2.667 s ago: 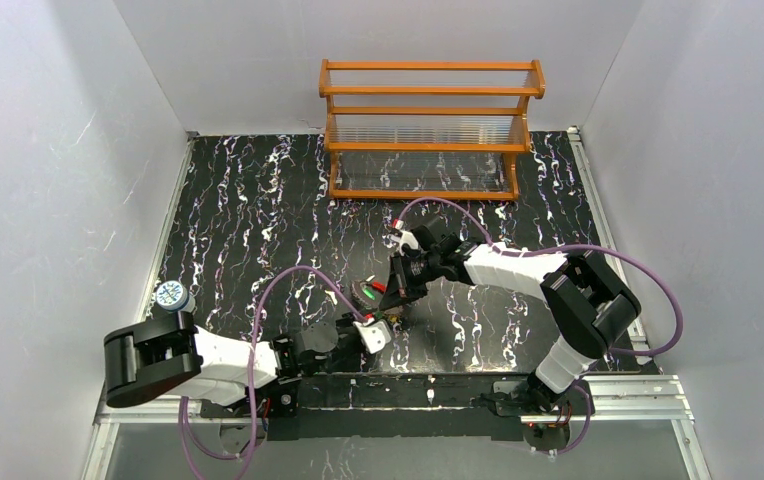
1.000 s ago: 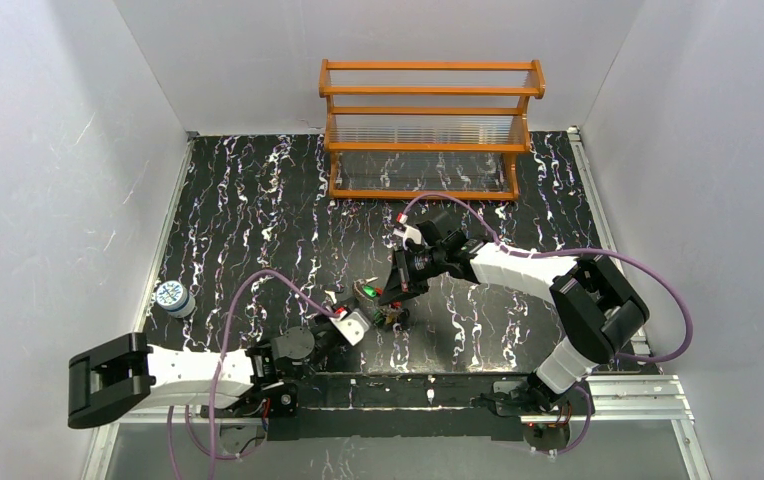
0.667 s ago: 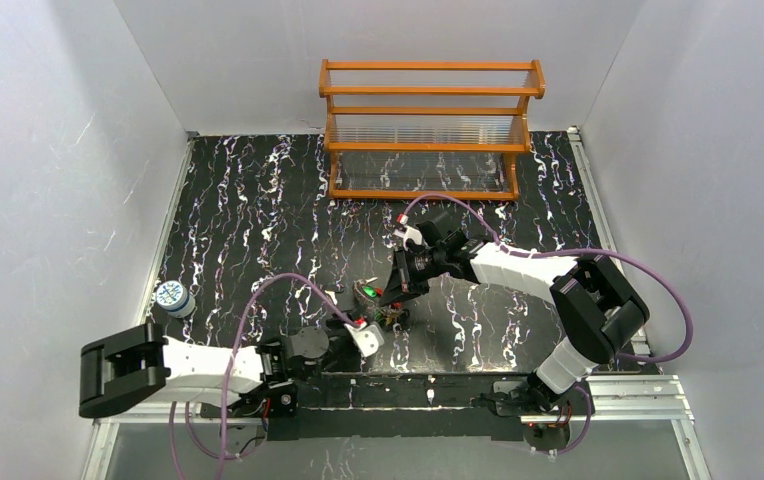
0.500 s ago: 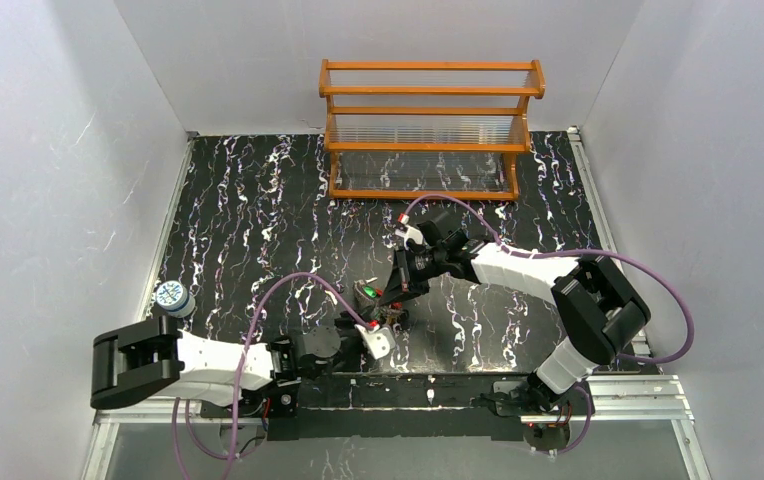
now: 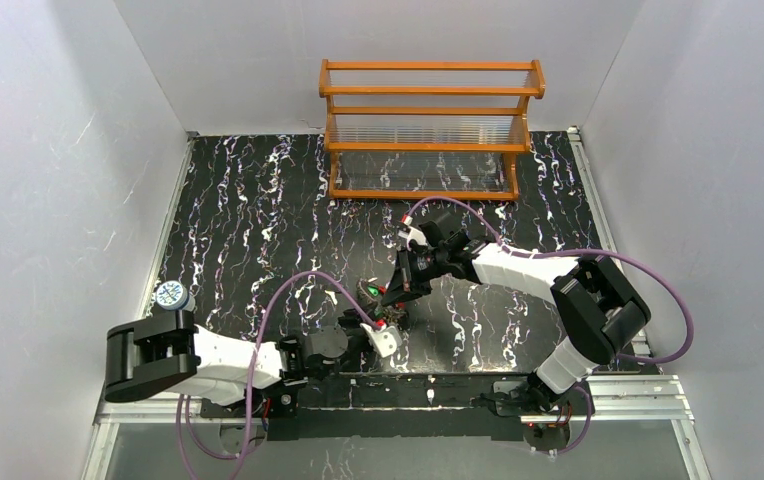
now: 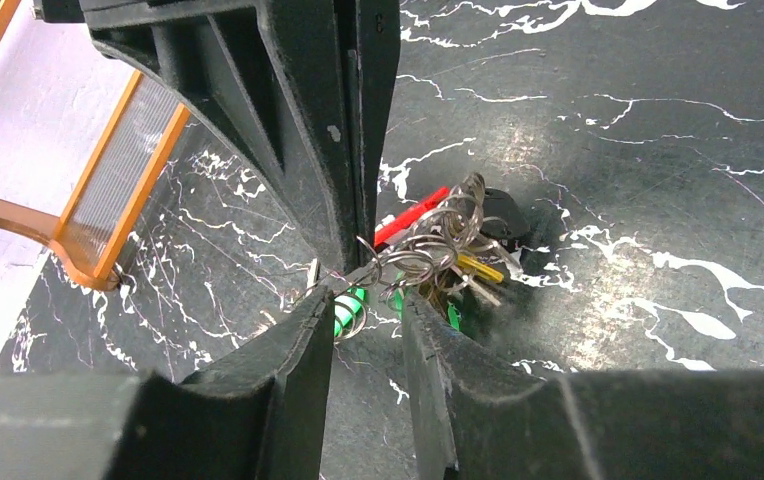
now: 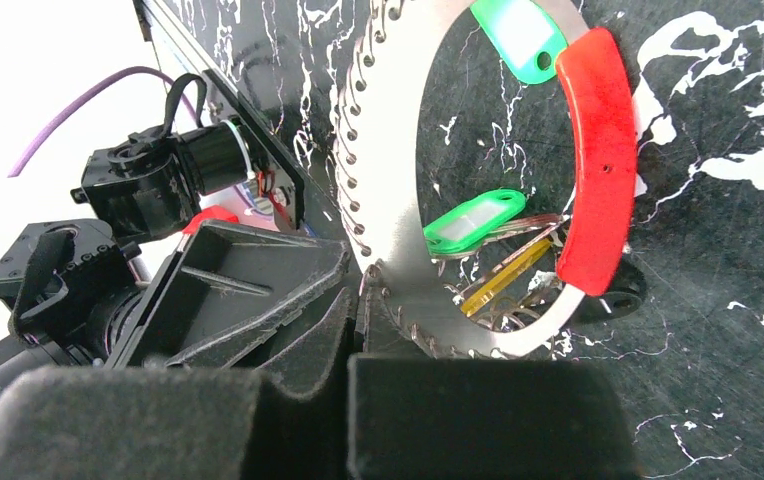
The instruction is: Put the keys on the keyring
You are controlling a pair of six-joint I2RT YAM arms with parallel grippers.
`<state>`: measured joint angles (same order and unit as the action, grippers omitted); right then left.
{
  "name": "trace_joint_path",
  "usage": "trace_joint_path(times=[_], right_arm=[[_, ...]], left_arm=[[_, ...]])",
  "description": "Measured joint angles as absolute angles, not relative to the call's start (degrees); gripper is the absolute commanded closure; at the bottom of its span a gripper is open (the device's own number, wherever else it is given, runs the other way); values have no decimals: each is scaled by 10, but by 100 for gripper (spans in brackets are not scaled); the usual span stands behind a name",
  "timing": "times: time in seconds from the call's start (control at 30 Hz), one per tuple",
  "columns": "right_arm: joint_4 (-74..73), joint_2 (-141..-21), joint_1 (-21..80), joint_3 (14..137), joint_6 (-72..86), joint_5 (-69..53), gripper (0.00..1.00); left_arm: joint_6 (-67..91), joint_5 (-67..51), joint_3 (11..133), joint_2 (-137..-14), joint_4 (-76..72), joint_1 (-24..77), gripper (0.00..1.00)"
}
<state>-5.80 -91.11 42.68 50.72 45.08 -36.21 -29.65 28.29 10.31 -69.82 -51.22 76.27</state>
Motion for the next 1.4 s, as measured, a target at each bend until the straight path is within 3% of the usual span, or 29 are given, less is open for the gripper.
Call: trace_joint_path(times=[0.3,0.53,0.67,0.8,0.87,1.2,1.4], right_arm=[[-58,-911,423,507,454,-367,93],[-55,-912,417,500,462,-376,86],[-44,-912,415,500,463,-388,72],[-32,-912,414,500,457,-406,52],[-30,-908,414,500,453,-409,48],[-37,-860,414,501,412,-406,47],[-77,-862,414,501,358,-360,43]], left_arm=[[-303,292,121,-734,-534,763,75],[-304,299,126,-752,-543,764,90],[-295,309,126,-755,-544,764,100],[-282,320,122,-745,-554,765,100],[-275,325,110,-729,-567,765,100],[-227,346,32,-627,-601,765,100],[-154,365,5,-566,-599,765,76]])
